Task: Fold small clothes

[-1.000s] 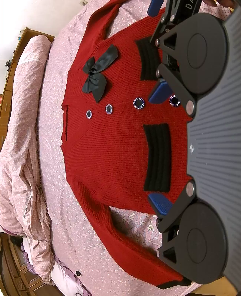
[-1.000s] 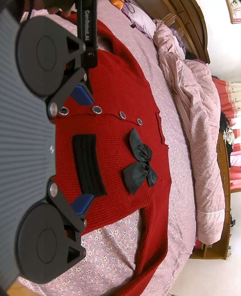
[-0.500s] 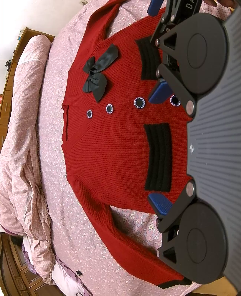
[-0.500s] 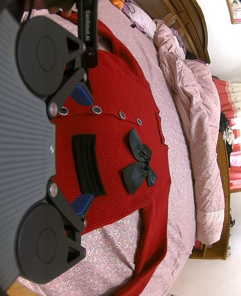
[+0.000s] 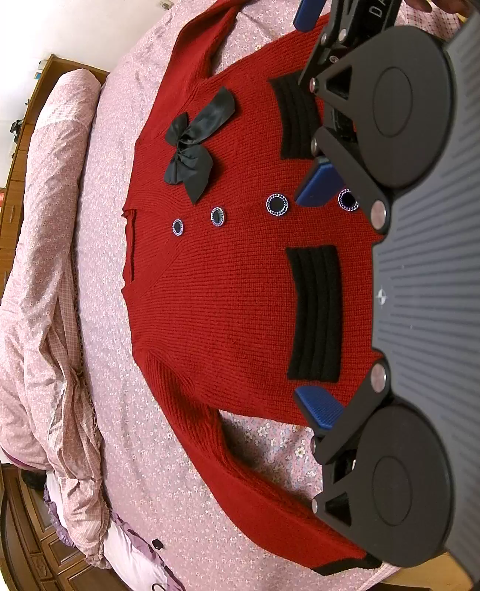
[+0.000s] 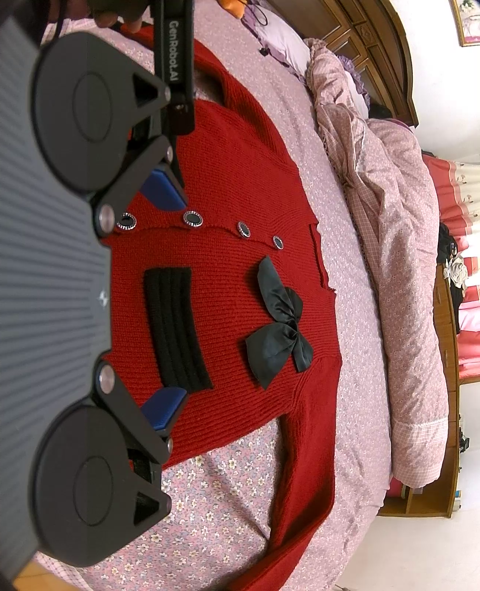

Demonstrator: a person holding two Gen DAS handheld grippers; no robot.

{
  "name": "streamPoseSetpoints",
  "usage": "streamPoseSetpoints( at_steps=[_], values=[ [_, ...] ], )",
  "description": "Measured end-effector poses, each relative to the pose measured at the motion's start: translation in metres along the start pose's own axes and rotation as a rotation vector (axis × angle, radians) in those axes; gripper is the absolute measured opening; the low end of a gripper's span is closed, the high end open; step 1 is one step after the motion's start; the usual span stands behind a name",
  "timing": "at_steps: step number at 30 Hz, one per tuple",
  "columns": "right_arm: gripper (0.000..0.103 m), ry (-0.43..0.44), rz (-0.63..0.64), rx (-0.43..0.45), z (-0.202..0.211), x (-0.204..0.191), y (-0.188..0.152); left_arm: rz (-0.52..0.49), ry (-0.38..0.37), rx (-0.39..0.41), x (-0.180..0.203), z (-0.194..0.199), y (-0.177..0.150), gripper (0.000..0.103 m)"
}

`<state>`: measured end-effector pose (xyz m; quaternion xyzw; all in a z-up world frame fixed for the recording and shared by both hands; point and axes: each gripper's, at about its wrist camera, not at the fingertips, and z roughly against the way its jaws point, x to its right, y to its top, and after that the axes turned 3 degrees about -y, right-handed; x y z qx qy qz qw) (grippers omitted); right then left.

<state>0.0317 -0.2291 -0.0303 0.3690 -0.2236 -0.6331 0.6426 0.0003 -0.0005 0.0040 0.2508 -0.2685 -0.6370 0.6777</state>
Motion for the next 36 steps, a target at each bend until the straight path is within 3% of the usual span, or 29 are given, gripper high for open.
streamPoseSetpoints(
  at_steps=[36],
  values=[
    [0.103,-0.004,-0.007,0.02,-0.001,0.012,0.007,-0.018,-0.001,-0.038,0.001,-0.016,0.004,0.103]
  ],
)
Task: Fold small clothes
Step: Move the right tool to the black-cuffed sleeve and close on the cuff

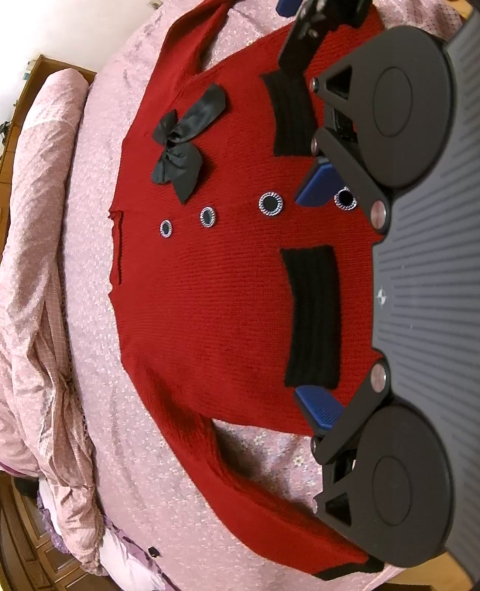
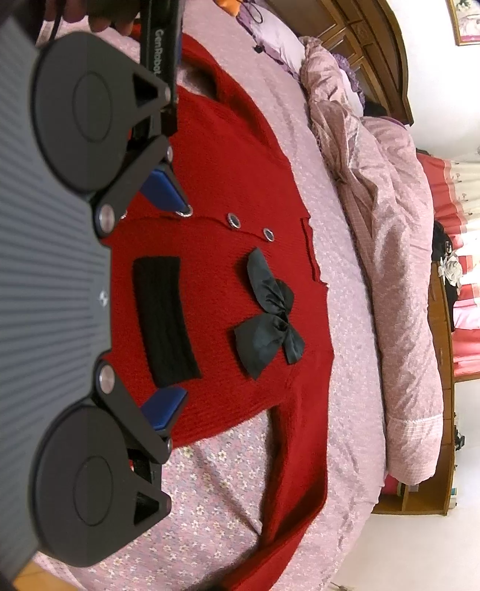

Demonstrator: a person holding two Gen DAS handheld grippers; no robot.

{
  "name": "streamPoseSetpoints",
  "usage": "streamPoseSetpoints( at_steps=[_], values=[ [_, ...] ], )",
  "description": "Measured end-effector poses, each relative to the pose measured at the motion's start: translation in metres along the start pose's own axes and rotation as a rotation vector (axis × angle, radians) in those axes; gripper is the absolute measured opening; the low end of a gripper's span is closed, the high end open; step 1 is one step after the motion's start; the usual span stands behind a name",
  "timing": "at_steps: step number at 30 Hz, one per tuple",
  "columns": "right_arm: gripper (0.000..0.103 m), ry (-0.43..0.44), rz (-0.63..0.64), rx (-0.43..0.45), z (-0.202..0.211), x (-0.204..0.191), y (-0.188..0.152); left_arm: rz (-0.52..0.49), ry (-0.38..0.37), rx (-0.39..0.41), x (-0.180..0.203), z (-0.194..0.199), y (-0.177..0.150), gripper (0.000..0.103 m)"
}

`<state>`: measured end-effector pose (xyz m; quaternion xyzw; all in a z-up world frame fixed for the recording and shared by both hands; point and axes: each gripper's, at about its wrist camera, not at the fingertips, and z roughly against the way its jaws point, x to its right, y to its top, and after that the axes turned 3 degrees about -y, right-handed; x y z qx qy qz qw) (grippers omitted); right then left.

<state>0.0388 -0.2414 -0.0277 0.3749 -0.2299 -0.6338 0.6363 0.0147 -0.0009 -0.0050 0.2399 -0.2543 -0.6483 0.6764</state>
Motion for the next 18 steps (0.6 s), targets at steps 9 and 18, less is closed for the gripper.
streamPoseSetpoints(
  at_steps=[9,18],
  values=[
    [0.103,-0.068,-0.047,0.029,-0.006,0.035,0.016,-0.068,0.006,0.008,0.007,-0.014,0.022,0.103],
    [0.103,-0.182,-0.104,0.042,-0.015,0.09,0.026,-0.059,-0.031,-0.032,0.02,-0.042,0.054,0.103]
  ],
)
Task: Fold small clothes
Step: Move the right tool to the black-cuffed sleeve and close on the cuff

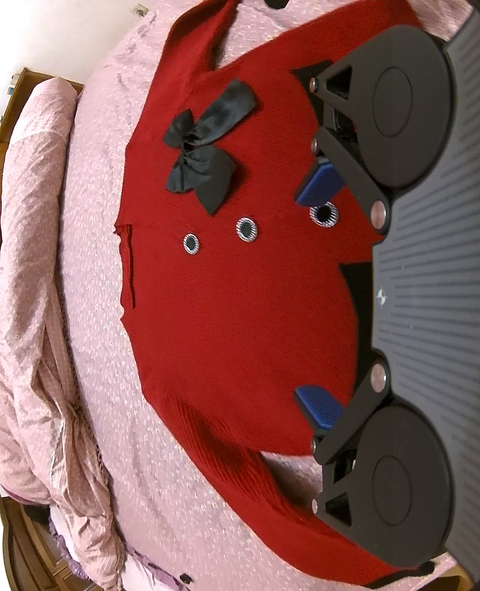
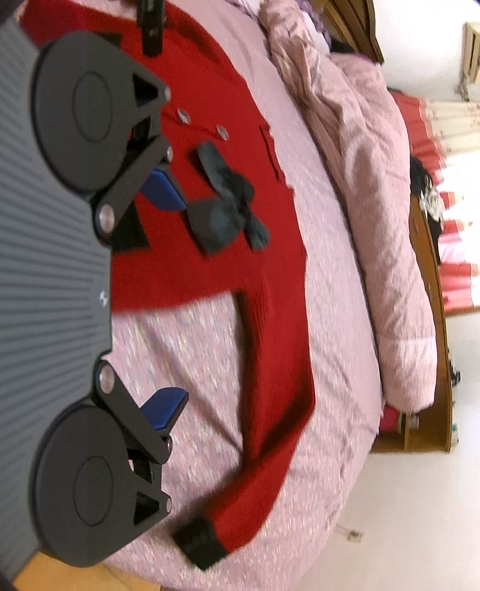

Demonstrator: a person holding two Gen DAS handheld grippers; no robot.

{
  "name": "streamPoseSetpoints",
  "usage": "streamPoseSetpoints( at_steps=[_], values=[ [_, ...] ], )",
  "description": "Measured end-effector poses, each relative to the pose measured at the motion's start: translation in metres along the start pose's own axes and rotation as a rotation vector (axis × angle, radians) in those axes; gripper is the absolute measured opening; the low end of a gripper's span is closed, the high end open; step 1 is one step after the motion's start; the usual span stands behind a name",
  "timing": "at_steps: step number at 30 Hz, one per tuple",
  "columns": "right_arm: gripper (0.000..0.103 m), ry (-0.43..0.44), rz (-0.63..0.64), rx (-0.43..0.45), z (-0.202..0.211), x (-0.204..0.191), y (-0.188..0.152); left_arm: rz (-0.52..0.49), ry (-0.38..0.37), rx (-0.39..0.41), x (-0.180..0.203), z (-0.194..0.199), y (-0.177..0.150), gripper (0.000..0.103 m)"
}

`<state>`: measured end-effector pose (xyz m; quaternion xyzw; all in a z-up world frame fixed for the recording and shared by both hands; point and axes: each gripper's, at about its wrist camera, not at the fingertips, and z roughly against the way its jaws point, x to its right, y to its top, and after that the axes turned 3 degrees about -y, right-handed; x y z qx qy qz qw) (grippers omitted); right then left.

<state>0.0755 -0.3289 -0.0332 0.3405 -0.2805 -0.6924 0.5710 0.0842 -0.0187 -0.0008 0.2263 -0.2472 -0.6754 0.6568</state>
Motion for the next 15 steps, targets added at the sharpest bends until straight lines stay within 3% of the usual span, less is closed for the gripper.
streamPoseSetpoints(
  at_steps=[15],
  values=[
    [0.103,-0.221,-0.047,-0.005,-0.039,0.092,0.032,0.0,-0.044,-0.071,0.041,-0.071,0.036,0.103]
  ],
)
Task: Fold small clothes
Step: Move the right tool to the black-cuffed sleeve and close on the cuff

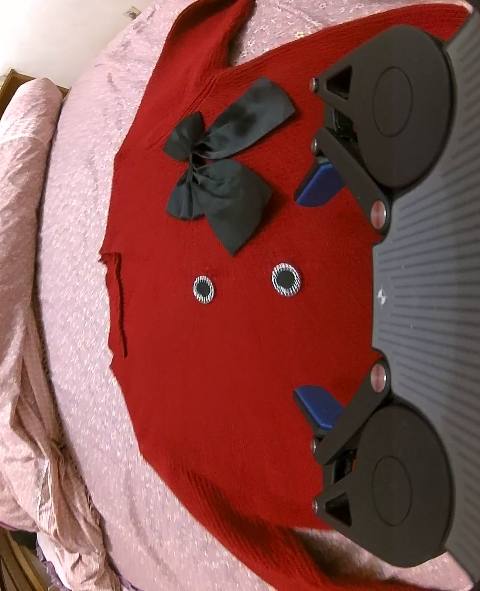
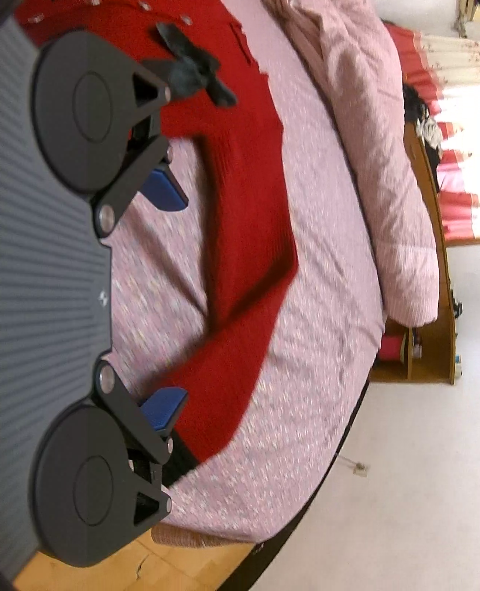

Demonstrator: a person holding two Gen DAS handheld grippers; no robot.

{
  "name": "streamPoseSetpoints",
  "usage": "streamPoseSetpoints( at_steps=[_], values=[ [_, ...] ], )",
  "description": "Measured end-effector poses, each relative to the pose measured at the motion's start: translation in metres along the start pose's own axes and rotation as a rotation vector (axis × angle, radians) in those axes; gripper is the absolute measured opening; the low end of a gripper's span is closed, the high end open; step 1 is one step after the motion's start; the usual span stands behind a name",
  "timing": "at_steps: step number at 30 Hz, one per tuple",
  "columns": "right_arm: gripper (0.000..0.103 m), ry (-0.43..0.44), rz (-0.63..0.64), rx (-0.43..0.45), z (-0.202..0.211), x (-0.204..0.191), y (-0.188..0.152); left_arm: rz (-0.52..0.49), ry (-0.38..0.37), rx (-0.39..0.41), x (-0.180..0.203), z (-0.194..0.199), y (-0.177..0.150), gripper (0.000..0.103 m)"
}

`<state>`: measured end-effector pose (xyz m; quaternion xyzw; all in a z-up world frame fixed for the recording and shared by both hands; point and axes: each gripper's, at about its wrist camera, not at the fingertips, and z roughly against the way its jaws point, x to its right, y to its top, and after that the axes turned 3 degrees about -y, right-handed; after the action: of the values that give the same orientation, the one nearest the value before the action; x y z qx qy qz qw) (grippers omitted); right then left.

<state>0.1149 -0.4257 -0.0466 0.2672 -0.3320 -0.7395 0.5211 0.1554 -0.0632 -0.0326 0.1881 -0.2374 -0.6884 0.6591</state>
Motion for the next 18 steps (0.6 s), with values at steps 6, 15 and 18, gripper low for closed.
streamPoseSetpoints(
  at_steps=[6,15,18],
  values=[
    [0.103,-0.044,0.001,-0.028,-0.028,0.018,0.01,-0.012,-0.002,-0.059,0.015,-0.034,0.003,0.103],
    [0.103,-0.072,-0.001,-0.085,-0.06,0.037,0.008,0.009,0.011,-0.064,0.015,-0.047,0.003,0.103],
    [0.103,-0.073,-0.015,-0.107,-0.069,0.043,0.005,0.002,0.022,-0.06,0.016,-0.047,0.002,0.103]
  ],
)
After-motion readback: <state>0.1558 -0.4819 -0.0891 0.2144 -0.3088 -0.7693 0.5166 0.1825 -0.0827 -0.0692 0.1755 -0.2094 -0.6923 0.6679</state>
